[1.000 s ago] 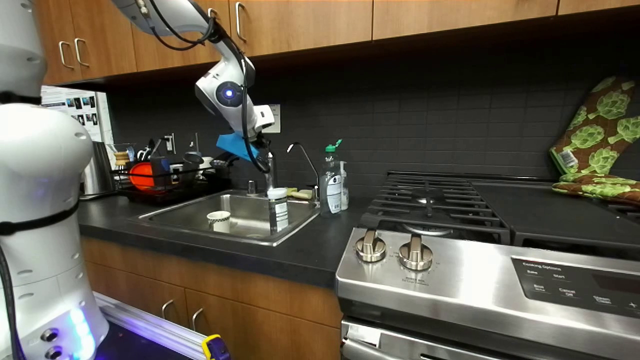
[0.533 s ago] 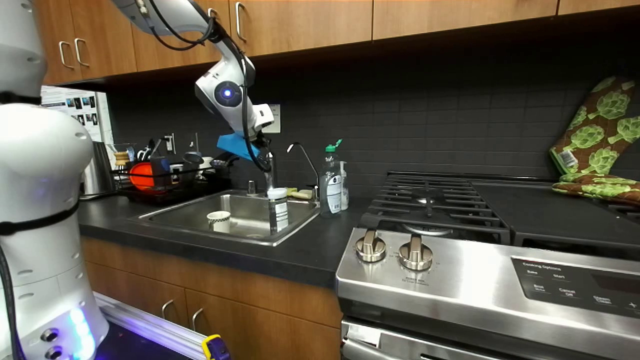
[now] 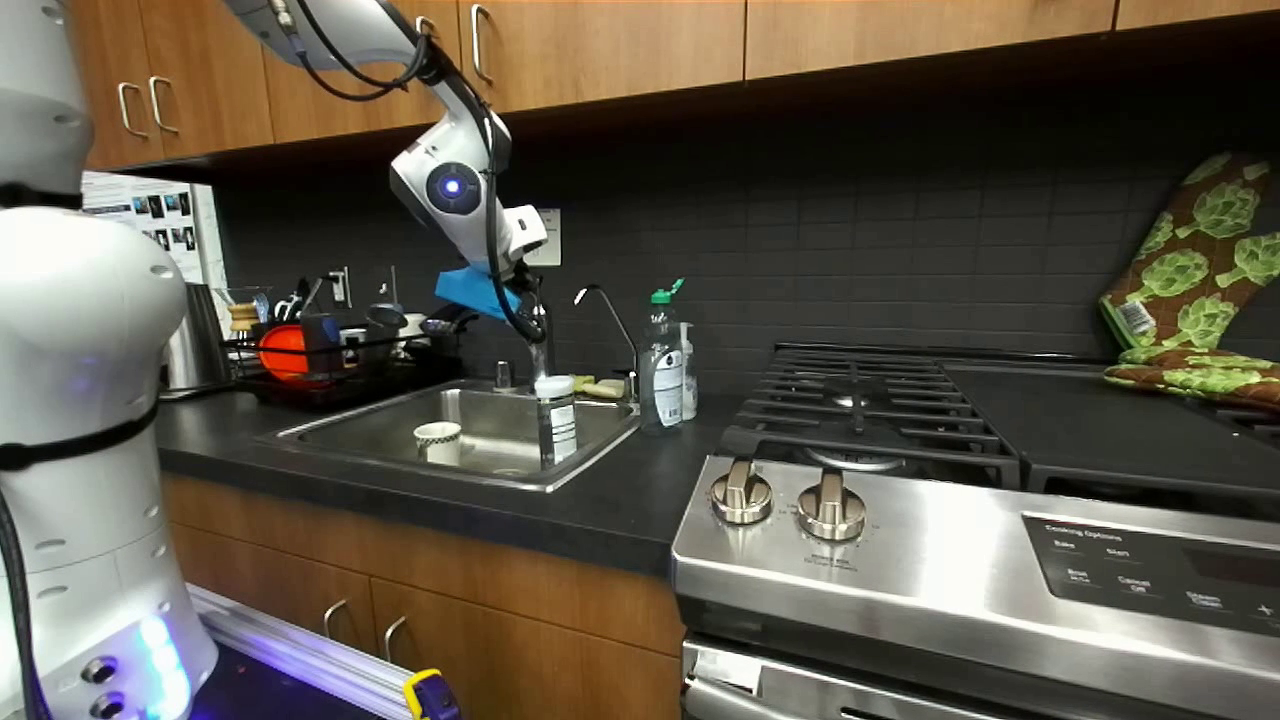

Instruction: Open the tap

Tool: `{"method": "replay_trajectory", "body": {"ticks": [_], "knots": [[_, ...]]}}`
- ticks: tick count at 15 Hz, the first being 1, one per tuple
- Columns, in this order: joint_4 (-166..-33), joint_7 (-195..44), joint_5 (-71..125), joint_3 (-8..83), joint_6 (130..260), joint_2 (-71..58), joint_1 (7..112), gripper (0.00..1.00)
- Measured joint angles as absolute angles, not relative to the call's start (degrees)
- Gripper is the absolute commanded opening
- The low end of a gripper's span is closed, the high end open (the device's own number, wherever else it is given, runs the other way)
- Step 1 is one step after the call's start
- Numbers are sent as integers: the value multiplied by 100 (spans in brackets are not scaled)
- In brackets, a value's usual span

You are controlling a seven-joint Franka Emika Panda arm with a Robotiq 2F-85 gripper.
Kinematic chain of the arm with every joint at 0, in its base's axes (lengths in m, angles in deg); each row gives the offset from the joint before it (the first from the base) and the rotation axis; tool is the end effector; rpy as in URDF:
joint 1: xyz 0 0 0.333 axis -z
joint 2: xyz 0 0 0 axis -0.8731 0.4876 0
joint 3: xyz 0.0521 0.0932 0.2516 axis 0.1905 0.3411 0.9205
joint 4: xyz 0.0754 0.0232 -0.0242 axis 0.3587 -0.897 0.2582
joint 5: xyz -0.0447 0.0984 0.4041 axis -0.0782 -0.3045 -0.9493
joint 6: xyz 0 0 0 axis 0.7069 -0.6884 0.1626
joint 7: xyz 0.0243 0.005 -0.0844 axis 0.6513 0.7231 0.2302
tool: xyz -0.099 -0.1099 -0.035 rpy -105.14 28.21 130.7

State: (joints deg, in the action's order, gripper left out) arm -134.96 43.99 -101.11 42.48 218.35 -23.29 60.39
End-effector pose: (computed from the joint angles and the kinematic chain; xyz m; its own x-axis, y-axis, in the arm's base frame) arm 0.5857 -0.0036 0.3041 0.4705 -0.1973 0.8600 0.2097 -0.9218 -0.3261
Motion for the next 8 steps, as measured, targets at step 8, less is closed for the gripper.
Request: {"method": "replay_trajectory", "body": {"ticks": [8], "knots": [[-13475, 4583, -10138, 4254, 21954, -2409, 6012, 0]]}}
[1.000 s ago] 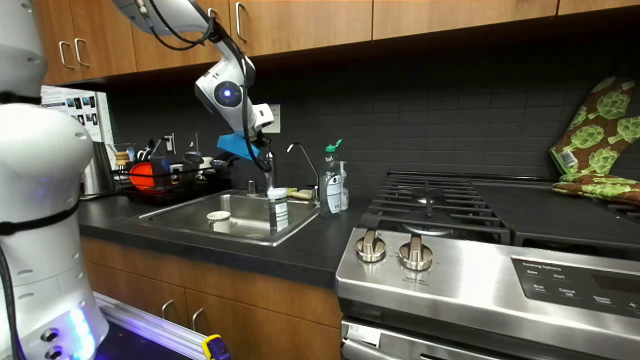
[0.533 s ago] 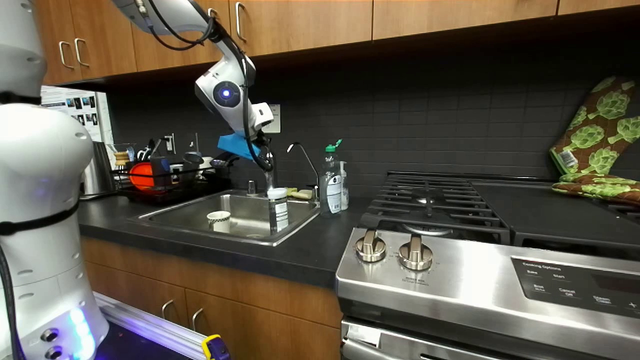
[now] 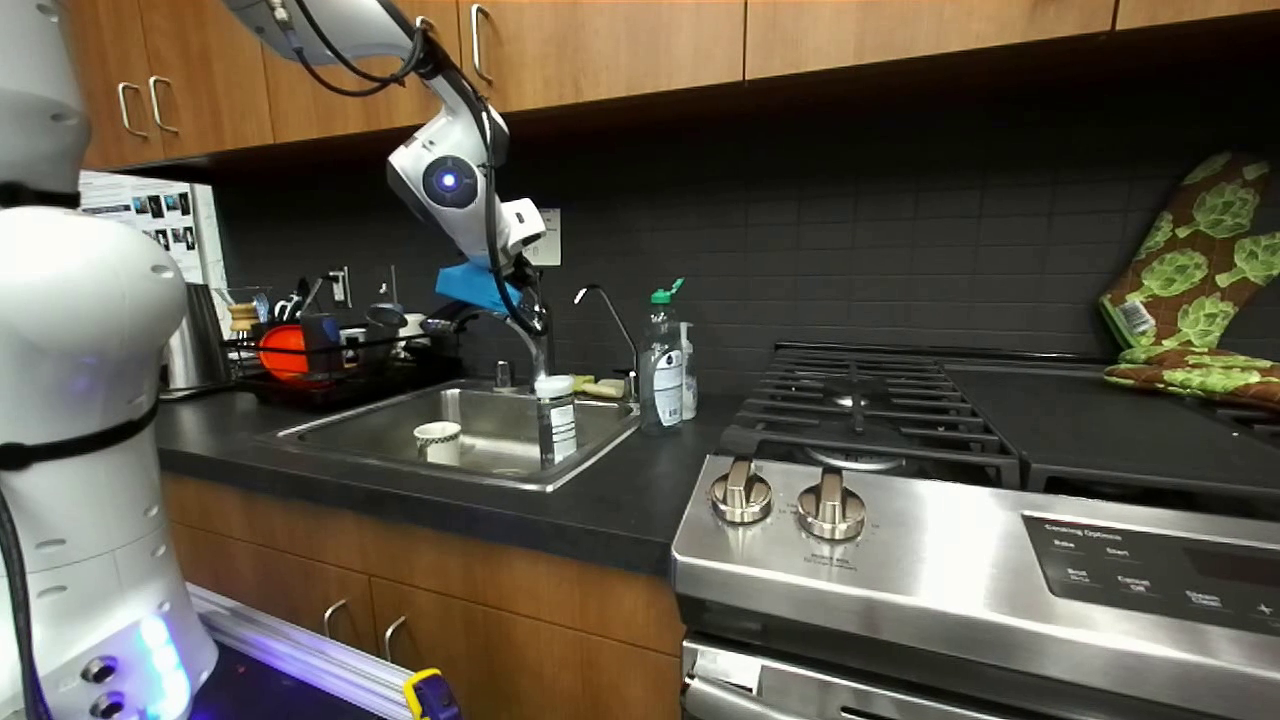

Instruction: Open the tap

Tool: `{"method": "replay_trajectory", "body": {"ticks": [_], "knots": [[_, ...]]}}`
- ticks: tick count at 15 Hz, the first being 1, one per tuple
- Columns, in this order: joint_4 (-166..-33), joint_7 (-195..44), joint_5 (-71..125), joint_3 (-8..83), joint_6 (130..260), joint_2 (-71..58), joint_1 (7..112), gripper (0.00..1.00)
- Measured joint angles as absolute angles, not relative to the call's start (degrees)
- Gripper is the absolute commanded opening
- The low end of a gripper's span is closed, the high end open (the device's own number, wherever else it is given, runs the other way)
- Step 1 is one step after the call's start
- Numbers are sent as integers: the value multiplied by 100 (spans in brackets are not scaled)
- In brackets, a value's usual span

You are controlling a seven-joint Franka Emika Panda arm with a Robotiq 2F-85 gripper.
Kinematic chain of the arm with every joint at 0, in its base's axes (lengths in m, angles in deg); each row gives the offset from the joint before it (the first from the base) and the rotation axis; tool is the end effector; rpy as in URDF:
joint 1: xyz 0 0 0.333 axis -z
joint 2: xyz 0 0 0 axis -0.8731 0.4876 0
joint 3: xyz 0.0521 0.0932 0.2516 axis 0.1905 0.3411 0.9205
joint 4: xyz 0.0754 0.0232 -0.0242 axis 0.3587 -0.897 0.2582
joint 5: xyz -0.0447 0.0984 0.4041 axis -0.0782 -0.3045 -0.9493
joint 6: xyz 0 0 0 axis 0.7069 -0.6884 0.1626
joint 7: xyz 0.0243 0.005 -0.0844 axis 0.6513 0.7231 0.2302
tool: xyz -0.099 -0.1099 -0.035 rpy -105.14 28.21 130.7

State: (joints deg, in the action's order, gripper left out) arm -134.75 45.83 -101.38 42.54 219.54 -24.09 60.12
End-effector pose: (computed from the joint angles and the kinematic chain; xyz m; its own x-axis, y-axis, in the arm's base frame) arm 0.5855 -0.0031 0.3127 0.4567 -0.1667 0.8739 0.2165 -0.9319 -0.2909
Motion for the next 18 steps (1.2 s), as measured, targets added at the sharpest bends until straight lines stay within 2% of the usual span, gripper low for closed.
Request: {"method": "replay_trajectory", "body": {"ticks": [11, 18], "knots": [[-12819, 4560, -10210, 4271, 21972, -2525, 5962, 0], [-12874, 4537, -10208, 4277, 22043, -2488, 5944, 0]]}}
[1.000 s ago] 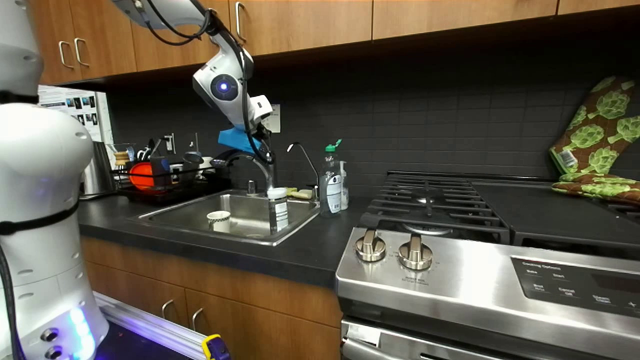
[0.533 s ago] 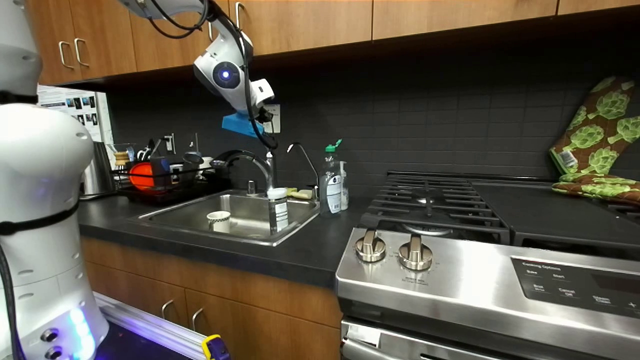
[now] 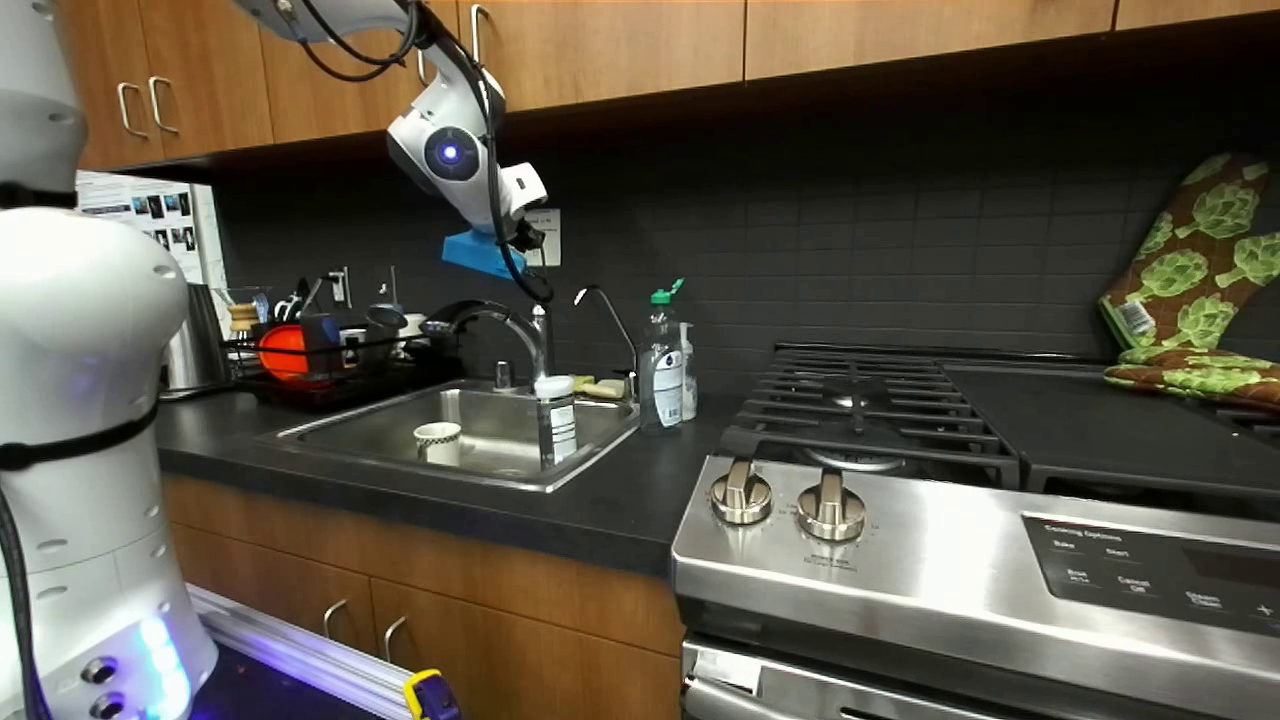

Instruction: Open the tap

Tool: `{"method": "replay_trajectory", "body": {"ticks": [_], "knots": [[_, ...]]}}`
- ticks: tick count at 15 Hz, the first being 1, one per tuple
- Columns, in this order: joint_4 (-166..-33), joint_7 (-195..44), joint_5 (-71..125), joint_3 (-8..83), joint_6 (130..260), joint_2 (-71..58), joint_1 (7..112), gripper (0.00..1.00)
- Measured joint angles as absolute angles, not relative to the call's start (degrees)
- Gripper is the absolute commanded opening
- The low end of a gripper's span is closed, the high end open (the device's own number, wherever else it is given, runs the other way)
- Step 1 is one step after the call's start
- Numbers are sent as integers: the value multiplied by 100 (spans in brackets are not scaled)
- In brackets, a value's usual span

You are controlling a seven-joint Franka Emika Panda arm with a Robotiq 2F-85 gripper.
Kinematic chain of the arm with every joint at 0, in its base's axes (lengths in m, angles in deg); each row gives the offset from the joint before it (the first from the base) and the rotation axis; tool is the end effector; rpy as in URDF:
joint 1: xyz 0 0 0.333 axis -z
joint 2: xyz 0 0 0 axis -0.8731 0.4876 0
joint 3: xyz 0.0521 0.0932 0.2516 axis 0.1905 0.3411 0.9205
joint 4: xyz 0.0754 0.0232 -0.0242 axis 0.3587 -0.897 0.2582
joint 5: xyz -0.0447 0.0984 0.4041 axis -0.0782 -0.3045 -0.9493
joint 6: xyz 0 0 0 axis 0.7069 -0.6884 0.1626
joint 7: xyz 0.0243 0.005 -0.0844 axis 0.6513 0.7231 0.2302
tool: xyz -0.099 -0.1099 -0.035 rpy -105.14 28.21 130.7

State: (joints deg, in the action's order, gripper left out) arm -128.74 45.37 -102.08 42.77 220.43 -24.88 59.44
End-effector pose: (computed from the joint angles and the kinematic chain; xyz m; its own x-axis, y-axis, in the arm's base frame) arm 0.6118 0.0055 0.3746 0.3604 -0.1813 0.9150 0.2433 -0.9287 -0.2798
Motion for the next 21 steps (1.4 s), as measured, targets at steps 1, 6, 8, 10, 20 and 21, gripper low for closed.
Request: {"method": "replay_trajectory", "body": {"ticks": [1, 6, 8, 10, 20, 21], "knots": [[-12918, 4535, -10208, 4277, 22084, -2496, 5944, 0], [-13171, 4432, -10152, 4278, 22426, -2627, 5938, 0], [-13256, 4432, -10171, 4279, 22697, -2729, 5938, 0], [-13358, 4432, -10173, 4294, 23062, -2836, 5931, 0], [-13642, 4353, -10129, 4343, 23313, -2973, 5715, 0], [-13621, 4353, -10145, 4347, 23315, -2954, 5715, 0]]}}
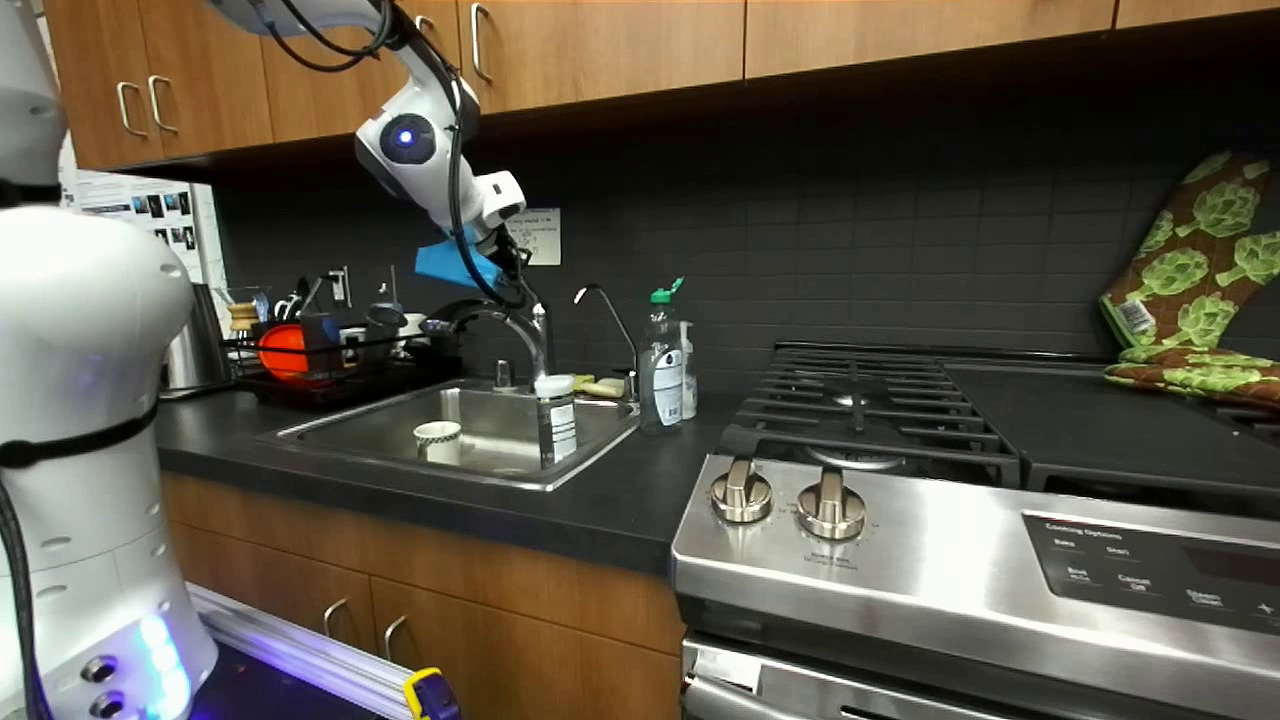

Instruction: Open the tap

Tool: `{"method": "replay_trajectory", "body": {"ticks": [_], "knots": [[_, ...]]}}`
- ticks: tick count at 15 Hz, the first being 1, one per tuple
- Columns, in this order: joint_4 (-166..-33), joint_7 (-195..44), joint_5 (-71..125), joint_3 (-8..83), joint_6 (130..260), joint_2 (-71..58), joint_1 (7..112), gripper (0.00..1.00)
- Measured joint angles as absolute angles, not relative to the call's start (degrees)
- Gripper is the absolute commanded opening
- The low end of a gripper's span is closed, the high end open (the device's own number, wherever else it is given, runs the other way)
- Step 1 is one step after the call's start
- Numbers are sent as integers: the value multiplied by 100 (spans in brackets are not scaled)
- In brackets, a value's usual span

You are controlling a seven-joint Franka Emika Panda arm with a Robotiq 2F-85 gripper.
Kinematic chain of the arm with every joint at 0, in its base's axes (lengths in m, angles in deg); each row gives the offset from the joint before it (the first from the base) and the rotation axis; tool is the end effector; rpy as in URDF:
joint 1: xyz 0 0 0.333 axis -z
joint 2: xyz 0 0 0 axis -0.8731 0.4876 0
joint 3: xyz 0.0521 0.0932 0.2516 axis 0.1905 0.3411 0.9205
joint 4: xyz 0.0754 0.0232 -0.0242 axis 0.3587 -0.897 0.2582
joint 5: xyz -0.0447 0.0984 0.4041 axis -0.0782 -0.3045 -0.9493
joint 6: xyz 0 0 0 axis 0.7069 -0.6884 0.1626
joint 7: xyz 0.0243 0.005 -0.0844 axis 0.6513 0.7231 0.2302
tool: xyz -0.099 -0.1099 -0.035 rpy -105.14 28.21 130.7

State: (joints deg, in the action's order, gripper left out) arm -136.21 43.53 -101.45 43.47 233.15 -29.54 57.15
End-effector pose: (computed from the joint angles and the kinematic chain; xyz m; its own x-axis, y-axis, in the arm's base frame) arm 0.5586 0.0013 0.3416 0.5007 -0.1480 0.8529 0.0940 -0.9702 -0.2235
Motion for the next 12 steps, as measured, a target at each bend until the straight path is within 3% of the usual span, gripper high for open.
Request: {"method": "replay_trajectory", "body": {"ticks": [12], "knots": [[-13206, 4197, -10118, 4460, 23316, -2421, 5656, 0]]}}
